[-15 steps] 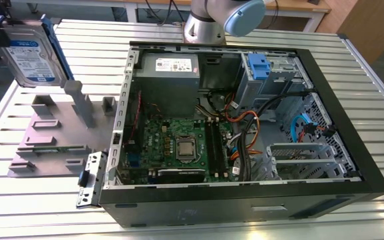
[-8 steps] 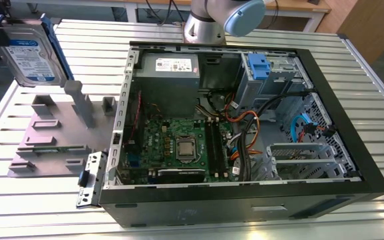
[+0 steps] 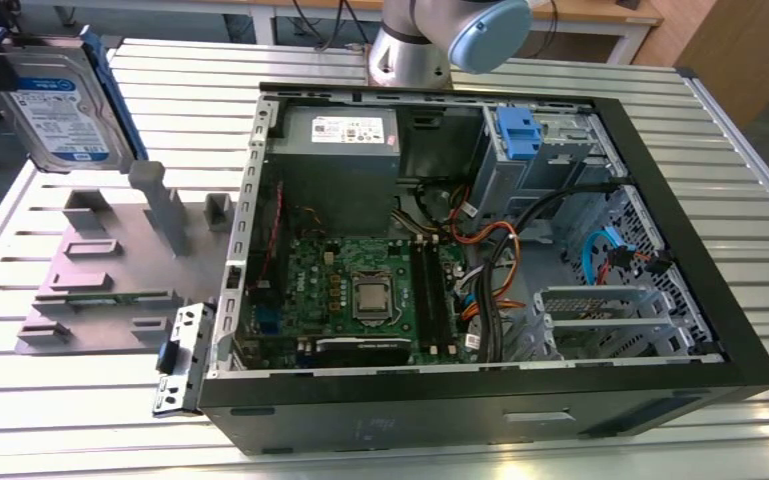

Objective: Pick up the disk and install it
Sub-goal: 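Pick up the disk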

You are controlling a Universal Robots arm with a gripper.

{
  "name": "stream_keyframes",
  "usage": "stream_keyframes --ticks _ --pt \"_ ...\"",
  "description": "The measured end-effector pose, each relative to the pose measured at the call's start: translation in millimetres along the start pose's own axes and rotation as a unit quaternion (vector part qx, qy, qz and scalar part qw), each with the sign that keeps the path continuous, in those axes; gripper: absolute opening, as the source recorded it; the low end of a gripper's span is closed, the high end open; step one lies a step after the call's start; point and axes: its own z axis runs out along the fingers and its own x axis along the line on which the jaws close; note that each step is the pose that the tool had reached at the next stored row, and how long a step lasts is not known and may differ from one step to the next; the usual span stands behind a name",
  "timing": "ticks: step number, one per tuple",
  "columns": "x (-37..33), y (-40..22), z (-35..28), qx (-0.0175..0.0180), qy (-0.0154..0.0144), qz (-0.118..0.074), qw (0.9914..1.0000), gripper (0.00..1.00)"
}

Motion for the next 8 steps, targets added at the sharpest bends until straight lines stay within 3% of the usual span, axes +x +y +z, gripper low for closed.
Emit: stream_keyframes --ticks 8 --pt "0.1 0.1 -4.3 0.0000 0.0000 0.000 1.00000 0.37"
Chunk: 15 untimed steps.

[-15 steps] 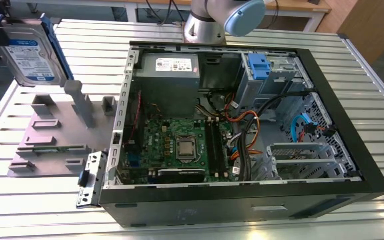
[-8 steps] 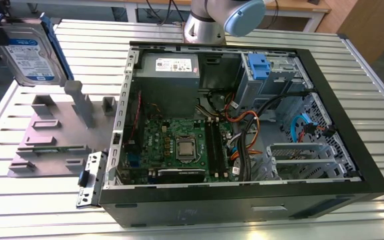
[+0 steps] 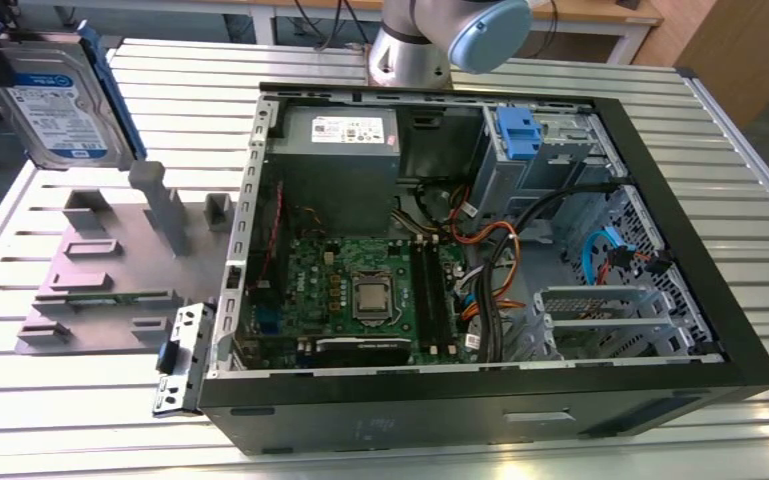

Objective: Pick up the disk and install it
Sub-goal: 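Pick up the disk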

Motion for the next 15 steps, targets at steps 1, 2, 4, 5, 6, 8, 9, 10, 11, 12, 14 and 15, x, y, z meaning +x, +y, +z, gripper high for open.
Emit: stream_keyframes --ticks 1,2,4,5,6,8,9,10,11,12,14,15 --pt "0.0 0.0 -0.1 0.0000 0.0000 0.000 1.00000 0.37" --pt "0.0 0.0 -0.4 0.0000 0.0000 0.000 1.00000 0.37" --pt "0.0 0.0 -0.7 0.0000 0.0000 0.000 1.00000 0.37" --pt "0.0 0.0 -0.9 0.0000 0.0000 0.000 1.00000 0.37" --pt "0.0 0.0 -1.1 0.0000 0.0000 0.000 1.00000 0.37" --pt "0.0 0.0 -1.3 0.0001 0.0000 0.000 1.00000 0.37" --pt "0.0 0.0 -1.6 0.0000 0.0000 0.000 1.00000 0.37" --pt "0.1 0.0 -1.7 0.0000 0.0000 0.000 1.00000 0.37" --pt "0.1 0.0 -1.9 0.0000 0.0000 0.000 1.00000 0.37" --pt "0.1 0.1 -2.0 0.0000 0.0000 0.000 1.00000 0.37" --pt "0.1 0.1 -2.4 0.0000 0.0000 0.000 1.00000 0.37" --pt "0.1 0.1 -2.5 0.0000 0.0000 0.000 1.00000 0.37"
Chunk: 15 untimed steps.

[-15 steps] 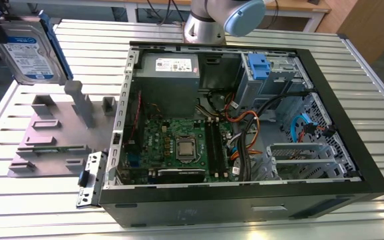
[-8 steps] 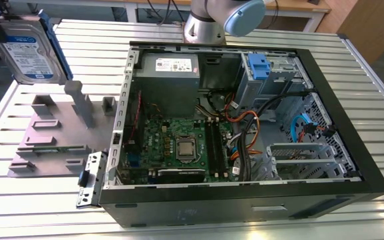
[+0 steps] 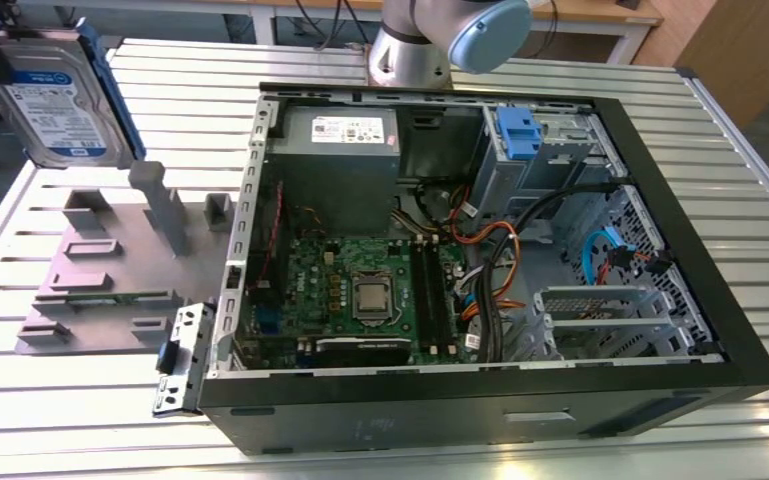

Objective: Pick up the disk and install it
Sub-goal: 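Pick up the disk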

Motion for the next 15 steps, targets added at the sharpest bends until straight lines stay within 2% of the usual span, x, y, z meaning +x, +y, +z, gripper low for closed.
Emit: stream_keyframes --ticks 15 --pt "0.1 0.1 -4.8 0.0000 0.0000 0.000 1.00000 0.37"
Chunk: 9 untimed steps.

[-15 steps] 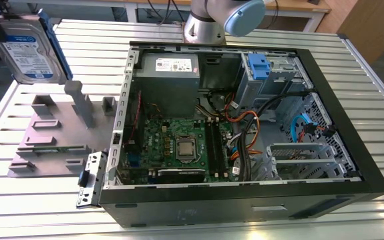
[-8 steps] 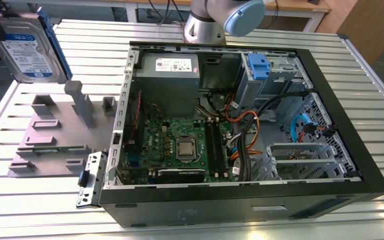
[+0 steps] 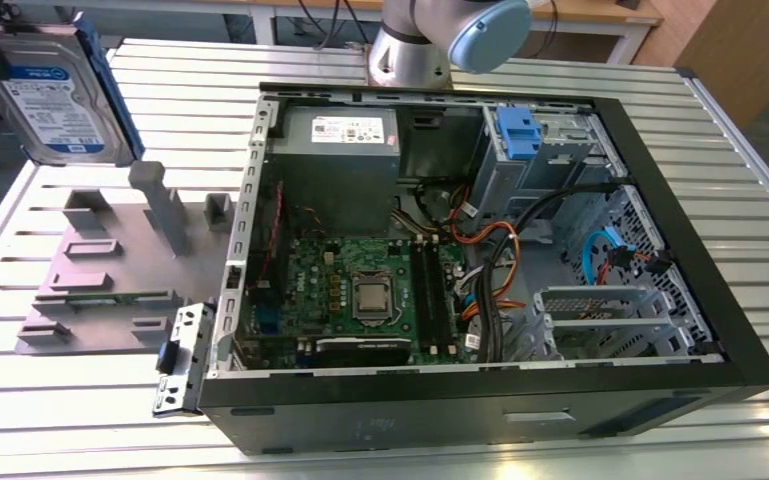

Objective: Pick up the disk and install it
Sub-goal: 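Pick up the disk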

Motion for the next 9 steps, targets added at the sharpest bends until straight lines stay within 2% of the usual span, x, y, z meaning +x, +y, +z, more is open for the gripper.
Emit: stream_keyframes --ticks 9 --pt "0.0 0.0 -2.0 0.0000 0.0000 0.000 1.00000 0.37"
